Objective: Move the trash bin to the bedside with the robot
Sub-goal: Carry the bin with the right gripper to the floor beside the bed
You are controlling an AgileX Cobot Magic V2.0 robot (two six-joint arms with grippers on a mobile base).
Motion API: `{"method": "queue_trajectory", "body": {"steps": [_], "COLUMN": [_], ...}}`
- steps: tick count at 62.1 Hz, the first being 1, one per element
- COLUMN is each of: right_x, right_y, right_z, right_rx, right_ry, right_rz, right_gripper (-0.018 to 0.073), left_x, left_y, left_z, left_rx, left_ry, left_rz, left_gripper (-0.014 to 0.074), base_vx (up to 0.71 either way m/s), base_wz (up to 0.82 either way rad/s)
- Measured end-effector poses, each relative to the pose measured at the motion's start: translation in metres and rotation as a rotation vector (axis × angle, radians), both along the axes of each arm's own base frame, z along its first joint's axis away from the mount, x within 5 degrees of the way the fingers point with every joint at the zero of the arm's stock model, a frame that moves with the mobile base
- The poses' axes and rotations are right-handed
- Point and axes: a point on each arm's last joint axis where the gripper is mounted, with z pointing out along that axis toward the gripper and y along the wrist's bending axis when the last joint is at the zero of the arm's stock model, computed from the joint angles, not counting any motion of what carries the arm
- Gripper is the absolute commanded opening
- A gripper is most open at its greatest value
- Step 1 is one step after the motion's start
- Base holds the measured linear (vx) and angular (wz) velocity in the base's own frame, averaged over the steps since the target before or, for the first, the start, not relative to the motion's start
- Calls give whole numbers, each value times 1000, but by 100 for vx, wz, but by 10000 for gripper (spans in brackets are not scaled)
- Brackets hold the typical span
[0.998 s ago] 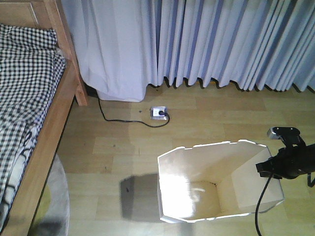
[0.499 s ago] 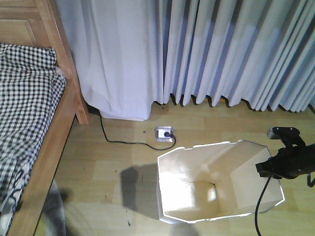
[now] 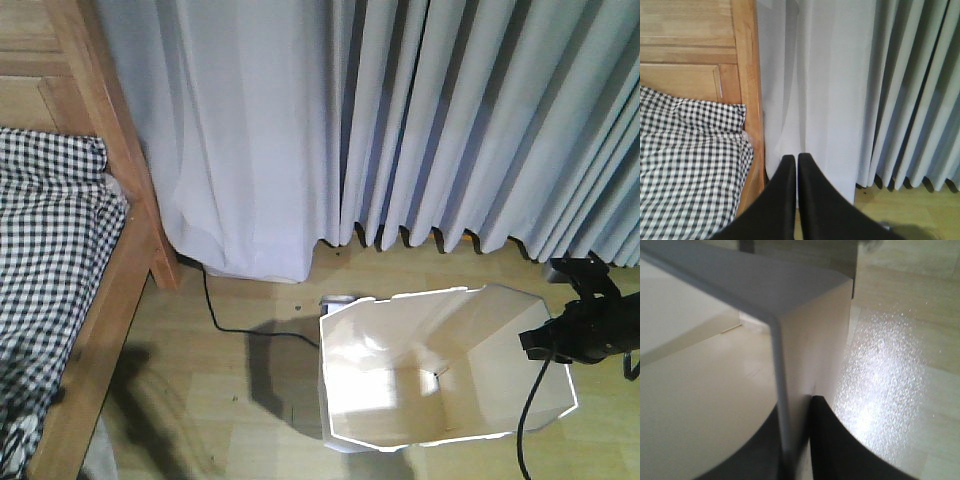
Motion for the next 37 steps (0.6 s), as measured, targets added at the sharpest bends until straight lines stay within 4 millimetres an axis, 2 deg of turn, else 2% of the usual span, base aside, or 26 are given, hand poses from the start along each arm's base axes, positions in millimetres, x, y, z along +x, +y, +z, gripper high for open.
{"method": "queue_trajectory", "body": {"steps": [37], "right_x": [0], "right_y": [0], "right_z": [0], "right_rx": [-2], "right_ry": [0], "right_rz": [-1], "right_gripper": [-6], "left_x": [0], "left_y": [0], "left_z": [0], "left_rx": [0], "left_ry": [0], "left_rz": [0], "left_gripper": [-6], "base_vx": [9], "base_wz": [-1]}}
